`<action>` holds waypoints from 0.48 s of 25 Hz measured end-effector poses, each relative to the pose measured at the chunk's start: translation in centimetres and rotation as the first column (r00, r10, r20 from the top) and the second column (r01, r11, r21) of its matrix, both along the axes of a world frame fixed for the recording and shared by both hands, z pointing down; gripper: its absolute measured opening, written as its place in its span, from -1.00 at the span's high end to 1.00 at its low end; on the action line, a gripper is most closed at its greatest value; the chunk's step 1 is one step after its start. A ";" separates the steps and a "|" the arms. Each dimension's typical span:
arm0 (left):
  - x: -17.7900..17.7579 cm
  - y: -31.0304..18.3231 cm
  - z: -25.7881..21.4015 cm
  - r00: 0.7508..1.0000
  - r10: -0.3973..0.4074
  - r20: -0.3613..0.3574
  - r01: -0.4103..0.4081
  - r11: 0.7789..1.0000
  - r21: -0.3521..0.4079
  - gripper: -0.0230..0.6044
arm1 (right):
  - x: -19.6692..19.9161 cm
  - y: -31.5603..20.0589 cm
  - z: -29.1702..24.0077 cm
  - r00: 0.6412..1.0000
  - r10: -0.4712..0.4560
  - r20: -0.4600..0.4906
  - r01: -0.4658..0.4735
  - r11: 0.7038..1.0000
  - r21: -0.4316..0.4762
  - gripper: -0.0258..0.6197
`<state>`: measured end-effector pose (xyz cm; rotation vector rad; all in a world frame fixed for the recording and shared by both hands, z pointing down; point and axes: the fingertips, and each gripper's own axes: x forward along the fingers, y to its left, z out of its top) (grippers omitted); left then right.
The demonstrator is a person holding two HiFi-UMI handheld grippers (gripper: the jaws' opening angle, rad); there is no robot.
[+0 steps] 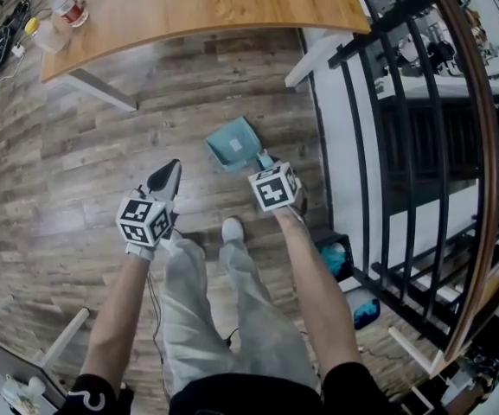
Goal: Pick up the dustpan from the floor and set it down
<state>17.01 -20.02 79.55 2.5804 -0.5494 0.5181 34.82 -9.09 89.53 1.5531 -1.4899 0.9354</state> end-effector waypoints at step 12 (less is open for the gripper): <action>-0.7 -1.3 0.8 1.000 -0.003 0.009 0.003 1.000 -0.013 0.93 | -0.6 1.4 2.3 0.999 0.034 0.039 -0.035 0.999 0.016 0.65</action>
